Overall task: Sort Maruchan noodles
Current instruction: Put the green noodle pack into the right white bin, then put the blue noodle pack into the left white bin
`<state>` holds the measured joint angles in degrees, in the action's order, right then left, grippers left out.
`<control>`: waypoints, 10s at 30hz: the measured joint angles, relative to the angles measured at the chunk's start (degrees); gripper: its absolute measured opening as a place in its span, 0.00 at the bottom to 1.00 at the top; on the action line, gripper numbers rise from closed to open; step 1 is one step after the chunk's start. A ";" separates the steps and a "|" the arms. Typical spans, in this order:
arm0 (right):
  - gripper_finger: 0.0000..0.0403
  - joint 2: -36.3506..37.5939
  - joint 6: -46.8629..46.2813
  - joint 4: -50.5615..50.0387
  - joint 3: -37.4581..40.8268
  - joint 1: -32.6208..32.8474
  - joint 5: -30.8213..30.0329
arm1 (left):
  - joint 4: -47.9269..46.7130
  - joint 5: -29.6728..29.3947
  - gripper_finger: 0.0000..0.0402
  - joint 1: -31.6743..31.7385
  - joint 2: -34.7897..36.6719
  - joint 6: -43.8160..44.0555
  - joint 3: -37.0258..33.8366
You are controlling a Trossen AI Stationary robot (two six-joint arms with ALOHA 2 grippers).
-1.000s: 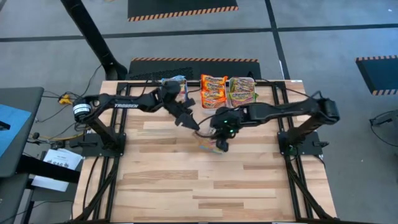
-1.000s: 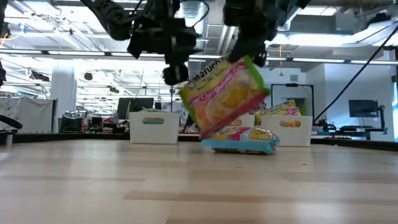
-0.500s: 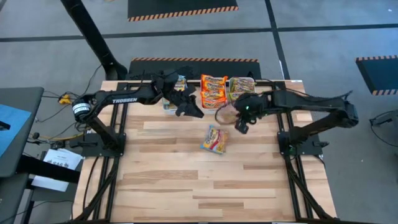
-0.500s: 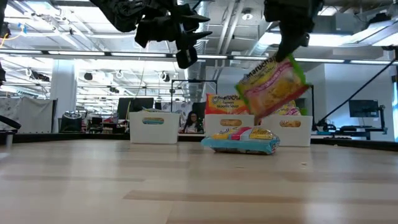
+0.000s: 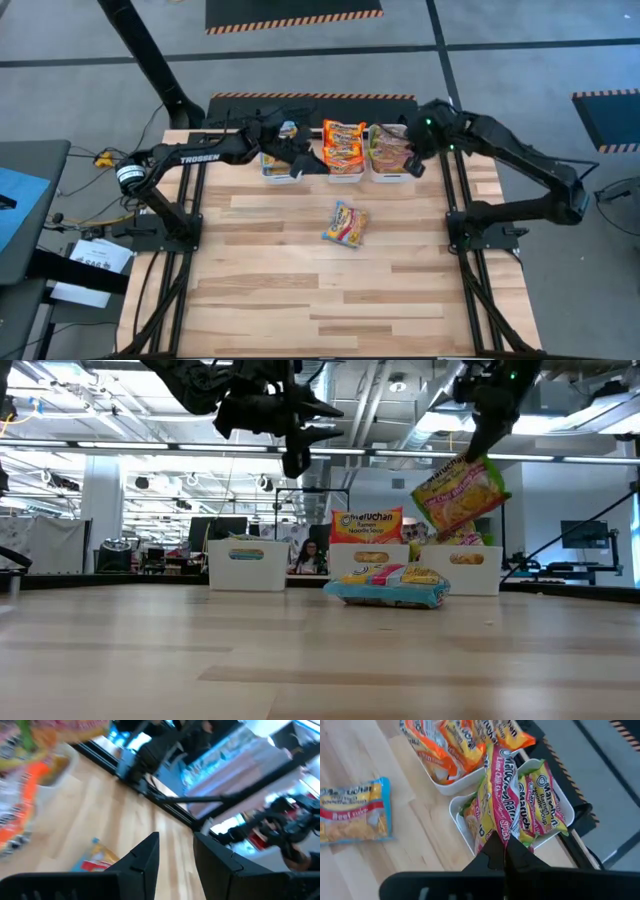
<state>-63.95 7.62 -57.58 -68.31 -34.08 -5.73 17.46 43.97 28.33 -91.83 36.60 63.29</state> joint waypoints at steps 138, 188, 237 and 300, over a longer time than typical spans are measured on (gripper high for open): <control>0.56 -14.00 -27.15 0.34 3.91 9.21 29.85 | 1.65 13.31 0.26 3.81 3.85 6.72 -0.07; 0.55 -14.00 -24.92 4.10 -0.22 22.04 25.31 | -16.99 -17.93 0.40 -10.33 -6.53 6.37 0.01; 0.55 -14.02 -9.07 -1.68 -0.94 16.30 25.12 | -3.31 -33.85 0.31 -22.98 -27.58 30.54 0.33; 0.55 -14.02 -1.13 16.99 -0.92 16.32 24.62 | -54.02 -43.31 0.00 -14.67 4.08 -11.56 0.00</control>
<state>-77.97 6.48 -40.59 -69.23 -17.76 18.90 -36.57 0.67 13.65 -87.76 25.04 63.29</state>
